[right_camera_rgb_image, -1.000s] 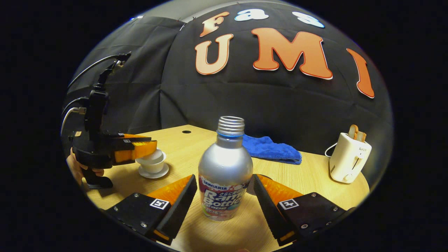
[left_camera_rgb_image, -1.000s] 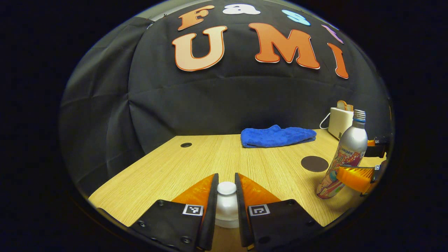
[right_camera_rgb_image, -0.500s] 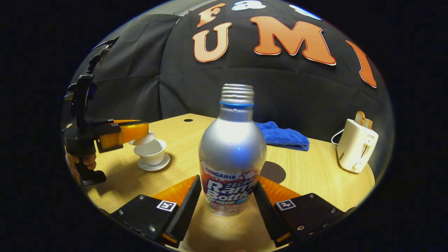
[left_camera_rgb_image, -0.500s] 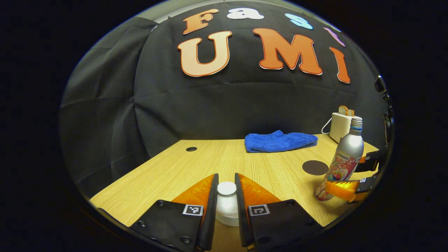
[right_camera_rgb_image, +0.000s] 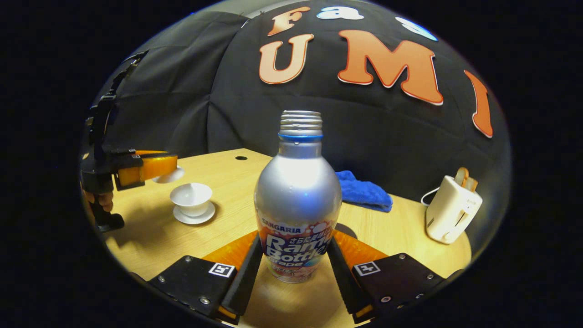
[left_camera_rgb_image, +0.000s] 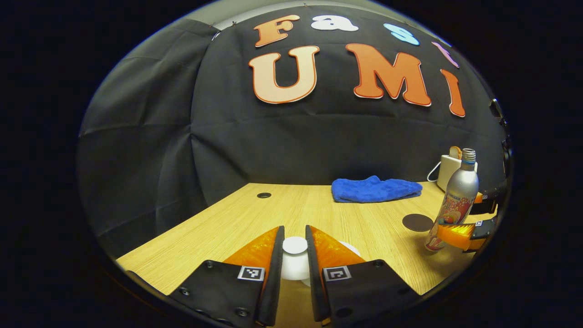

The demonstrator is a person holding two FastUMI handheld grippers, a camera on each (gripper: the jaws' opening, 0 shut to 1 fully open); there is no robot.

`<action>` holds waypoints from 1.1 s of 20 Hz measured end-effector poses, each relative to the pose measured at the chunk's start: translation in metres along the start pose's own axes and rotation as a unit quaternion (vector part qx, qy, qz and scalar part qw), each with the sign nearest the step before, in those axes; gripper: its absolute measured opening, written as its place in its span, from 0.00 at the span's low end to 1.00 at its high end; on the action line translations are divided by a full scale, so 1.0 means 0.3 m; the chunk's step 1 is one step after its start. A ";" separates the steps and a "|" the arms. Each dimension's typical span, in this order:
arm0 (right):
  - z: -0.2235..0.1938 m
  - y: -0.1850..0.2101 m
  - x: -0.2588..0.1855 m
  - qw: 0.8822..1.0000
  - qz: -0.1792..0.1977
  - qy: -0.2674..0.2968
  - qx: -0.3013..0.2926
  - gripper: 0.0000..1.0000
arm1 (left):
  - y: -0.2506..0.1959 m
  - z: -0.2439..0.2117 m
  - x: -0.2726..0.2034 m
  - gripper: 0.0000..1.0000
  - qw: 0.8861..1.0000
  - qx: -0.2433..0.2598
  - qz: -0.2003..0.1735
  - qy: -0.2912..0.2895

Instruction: Open the teacup lid with one hand, grasp the water bottle and pour water into the teacup with the other hand; after pouring, place the water bottle on the coaster and then close the teacup lid.

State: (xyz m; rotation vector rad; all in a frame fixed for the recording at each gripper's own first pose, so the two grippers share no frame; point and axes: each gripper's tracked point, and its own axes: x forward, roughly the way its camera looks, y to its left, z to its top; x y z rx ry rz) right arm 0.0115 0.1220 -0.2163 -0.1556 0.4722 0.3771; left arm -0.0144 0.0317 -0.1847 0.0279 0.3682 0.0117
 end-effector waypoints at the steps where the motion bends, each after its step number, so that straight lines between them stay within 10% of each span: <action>1: 0.012 -0.015 0.000 1.000 -0.007 -0.002 -0.019 0.80 | 0.015 0.005 -0.007 0.33 1.000 0.001 0.004 -0.001; 10: 0.133 -0.055 0.021 0.989 -0.043 -0.012 -0.142 0.80 | 0.127 0.019 -0.070 0.33 0.999 0.003 0.041 -0.008; 22: 0.176 0.040 0.112 0.945 -0.057 -0.012 -0.323 0.78 | 0.272 -0.012 -0.084 0.33 0.997 -0.011 0.071 0.000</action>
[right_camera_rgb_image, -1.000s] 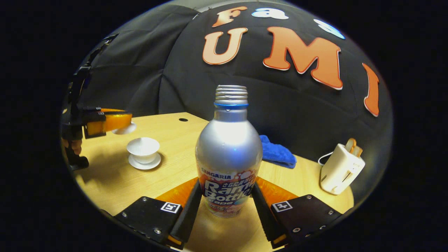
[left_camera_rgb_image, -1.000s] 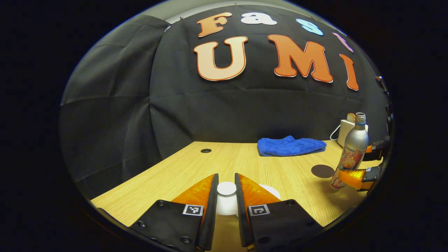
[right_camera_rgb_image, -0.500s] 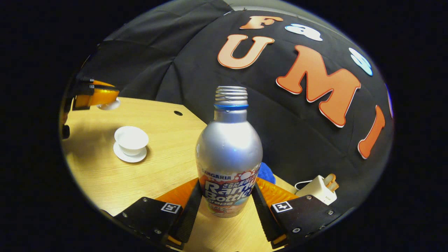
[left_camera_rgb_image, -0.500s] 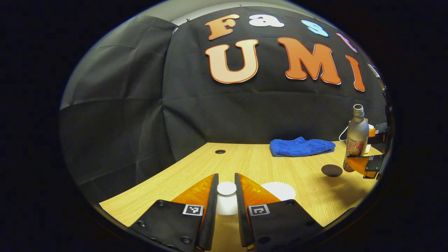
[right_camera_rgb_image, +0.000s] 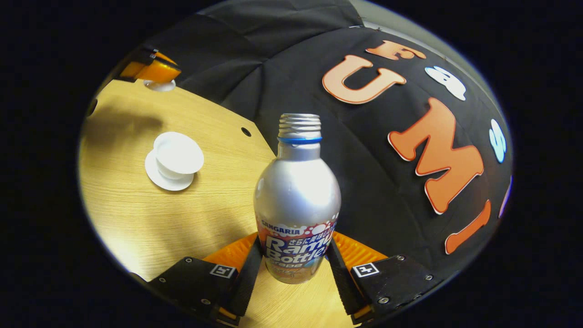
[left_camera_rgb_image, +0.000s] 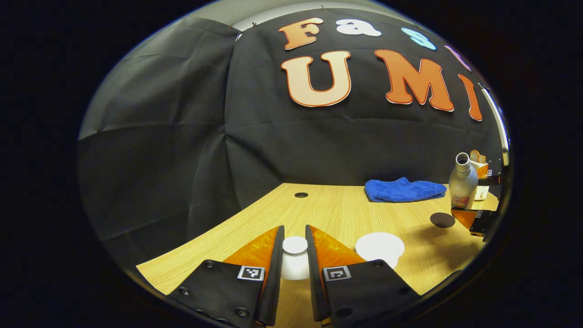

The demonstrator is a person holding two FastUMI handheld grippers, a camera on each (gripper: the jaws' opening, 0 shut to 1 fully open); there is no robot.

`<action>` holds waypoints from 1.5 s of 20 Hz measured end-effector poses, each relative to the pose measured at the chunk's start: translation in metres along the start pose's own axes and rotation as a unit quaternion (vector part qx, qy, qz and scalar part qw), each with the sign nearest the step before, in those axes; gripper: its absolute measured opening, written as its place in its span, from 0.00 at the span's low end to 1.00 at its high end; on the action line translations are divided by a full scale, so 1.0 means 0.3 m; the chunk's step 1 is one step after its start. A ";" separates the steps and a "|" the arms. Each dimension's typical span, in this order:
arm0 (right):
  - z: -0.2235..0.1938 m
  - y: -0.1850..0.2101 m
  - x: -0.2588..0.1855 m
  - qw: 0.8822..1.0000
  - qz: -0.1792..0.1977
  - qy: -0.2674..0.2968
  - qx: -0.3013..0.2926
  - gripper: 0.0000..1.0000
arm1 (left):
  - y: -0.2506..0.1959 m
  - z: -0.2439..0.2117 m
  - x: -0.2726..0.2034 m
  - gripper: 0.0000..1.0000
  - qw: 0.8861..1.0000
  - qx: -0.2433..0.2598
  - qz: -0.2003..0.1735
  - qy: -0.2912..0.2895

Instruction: Open the teacup lid with one hand, grasp the water bottle and pour water into the teacup with the other hand; after pouring, place the water bottle on the coaster and then close the teacup lid.

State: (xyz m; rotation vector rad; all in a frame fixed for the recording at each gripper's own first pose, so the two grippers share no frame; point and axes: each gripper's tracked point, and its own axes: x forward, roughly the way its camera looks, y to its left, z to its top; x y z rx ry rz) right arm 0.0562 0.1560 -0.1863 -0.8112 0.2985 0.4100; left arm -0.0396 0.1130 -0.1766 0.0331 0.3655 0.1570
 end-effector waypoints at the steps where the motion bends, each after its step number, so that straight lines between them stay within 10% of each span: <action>1: 0.001 0.011 0.008 1.000 0.002 0.001 -0.006 0.78 | 0.008 -0.001 0.003 0.33 1.000 -0.001 0.000 0.001; 19: 0.042 0.023 0.036 0.966 -0.044 -0.034 -0.254 0.78 | 0.090 -0.026 0.027 0.33 1.000 -0.015 0.008 0.006; 30: 0.060 0.046 0.023 0.903 -0.095 -0.062 -0.415 0.77 | 0.116 -0.025 0.038 0.33 1.000 -0.006 0.010 0.002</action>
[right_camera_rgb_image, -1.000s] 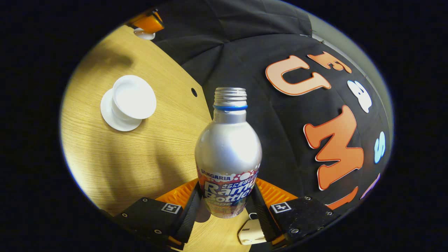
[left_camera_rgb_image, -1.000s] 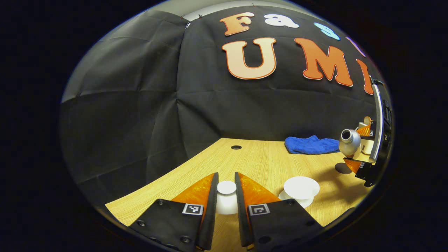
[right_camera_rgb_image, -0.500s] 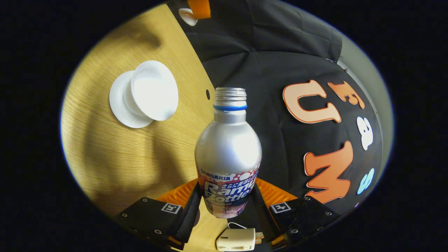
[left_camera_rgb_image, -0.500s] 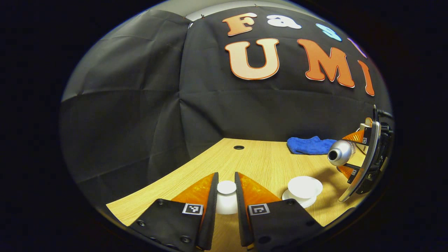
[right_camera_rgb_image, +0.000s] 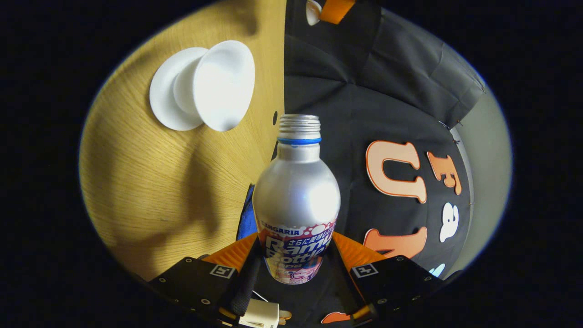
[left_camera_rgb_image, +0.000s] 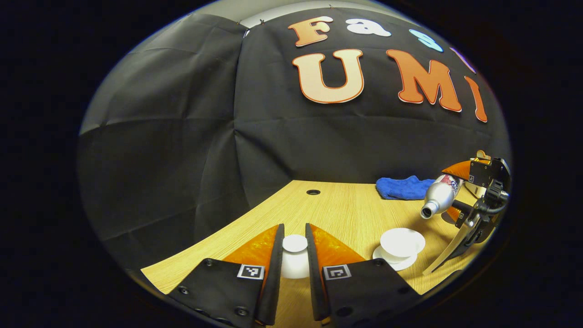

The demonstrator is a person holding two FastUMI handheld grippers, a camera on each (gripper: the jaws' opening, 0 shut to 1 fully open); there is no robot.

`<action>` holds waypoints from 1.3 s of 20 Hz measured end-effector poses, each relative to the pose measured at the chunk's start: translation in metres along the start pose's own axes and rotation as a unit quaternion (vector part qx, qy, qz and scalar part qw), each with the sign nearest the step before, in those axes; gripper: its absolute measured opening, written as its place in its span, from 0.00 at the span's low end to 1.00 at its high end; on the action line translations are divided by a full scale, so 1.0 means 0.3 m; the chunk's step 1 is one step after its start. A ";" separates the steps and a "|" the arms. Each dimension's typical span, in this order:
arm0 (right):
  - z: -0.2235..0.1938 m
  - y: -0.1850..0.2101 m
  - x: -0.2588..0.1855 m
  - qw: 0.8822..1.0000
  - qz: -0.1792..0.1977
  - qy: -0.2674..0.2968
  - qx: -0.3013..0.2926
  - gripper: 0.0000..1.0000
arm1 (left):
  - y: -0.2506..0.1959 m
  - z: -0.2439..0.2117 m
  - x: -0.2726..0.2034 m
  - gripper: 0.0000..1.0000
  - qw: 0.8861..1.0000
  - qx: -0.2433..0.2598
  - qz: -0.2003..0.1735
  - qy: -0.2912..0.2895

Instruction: Open the teacup lid with one hand, grasp the water bottle and pour water into the teacup with the other hand; after pouring, place the water bottle on the coaster and then close the teacup lid.

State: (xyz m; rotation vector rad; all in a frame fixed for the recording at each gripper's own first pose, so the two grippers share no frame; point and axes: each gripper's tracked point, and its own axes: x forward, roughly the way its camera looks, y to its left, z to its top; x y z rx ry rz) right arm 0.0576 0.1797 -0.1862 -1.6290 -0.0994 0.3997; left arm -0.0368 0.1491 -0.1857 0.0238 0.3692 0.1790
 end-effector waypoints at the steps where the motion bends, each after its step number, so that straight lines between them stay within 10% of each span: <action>1: 0.008 -0.004 -0.003 1.000 -0.001 -0.007 -0.012 0.77 | 0.000 0.002 0.002 0.33 1.000 0.000 -0.001 -0.001; 26: -0.021 -0.200 0.001 0.985 -0.085 -0.030 -0.150 0.77 | -0.002 0.015 0.008 0.33 1.000 -0.005 -0.002 -0.006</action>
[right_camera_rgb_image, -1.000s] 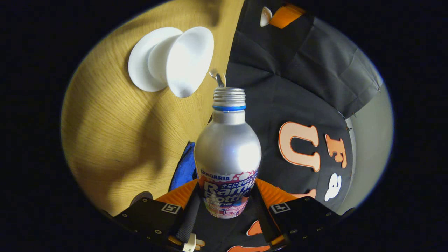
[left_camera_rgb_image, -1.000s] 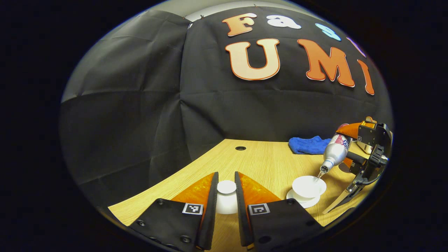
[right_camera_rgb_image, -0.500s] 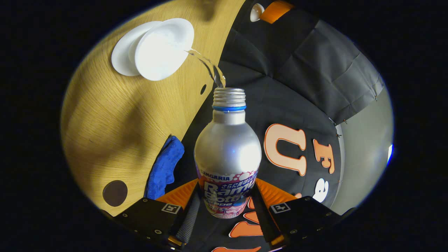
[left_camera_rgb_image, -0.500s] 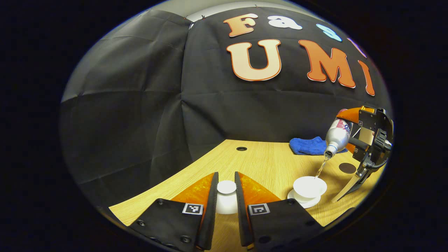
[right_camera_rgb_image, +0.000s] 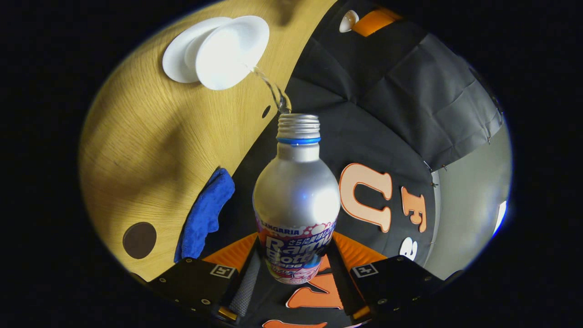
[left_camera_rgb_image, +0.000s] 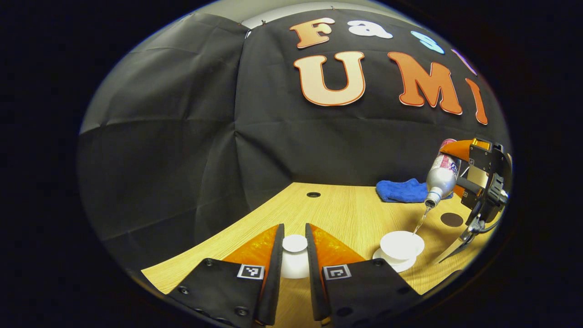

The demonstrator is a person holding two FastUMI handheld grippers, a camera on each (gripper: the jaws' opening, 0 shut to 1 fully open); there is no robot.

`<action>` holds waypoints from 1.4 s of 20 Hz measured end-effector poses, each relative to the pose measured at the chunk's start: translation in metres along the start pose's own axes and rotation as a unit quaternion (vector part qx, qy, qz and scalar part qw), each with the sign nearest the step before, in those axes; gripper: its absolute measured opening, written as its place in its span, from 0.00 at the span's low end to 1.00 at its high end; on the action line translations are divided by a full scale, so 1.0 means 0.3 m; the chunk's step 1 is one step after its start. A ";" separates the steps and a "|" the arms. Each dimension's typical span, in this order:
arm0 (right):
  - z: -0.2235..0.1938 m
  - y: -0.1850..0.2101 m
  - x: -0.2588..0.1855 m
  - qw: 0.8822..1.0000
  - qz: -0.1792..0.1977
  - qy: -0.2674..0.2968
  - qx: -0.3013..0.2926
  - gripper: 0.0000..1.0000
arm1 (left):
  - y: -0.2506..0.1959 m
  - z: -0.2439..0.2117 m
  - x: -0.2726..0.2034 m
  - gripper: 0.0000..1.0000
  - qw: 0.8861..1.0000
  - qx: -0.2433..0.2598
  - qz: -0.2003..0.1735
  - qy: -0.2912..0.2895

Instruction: Open the teacup lid with one hand, grasp the water bottle and pour water into the teacup with the other hand; after pouring, place the water bottle on the coaster and then close the teacup lid.

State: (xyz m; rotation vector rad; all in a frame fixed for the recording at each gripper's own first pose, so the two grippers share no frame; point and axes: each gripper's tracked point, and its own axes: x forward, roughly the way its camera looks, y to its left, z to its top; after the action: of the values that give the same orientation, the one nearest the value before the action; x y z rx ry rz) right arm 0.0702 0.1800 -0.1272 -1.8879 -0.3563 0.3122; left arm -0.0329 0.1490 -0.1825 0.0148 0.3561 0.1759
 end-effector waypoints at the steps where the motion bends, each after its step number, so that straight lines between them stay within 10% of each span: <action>1: 0.004 -0.002 -0.002 1.000 -0.004 -0.001 -0.006 0.77 | -0.004 0.003 0.000 0.33 1.000 0.000 -0.001 -0.001; 28: 0.120 0.030 -0.006 0.998 -0.022 -0.053 0.024 0.78 | -0.046 0.039 0.012 0.33 1.000 0.015 -0.010 -0.014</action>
State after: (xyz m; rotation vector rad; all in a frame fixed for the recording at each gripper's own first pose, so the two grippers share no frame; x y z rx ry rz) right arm 0.0557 0.2075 -0.1476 -1.8181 -0.4565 0.3881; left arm -0.0233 0.1361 -0.1735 0.0428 0.3306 0.1501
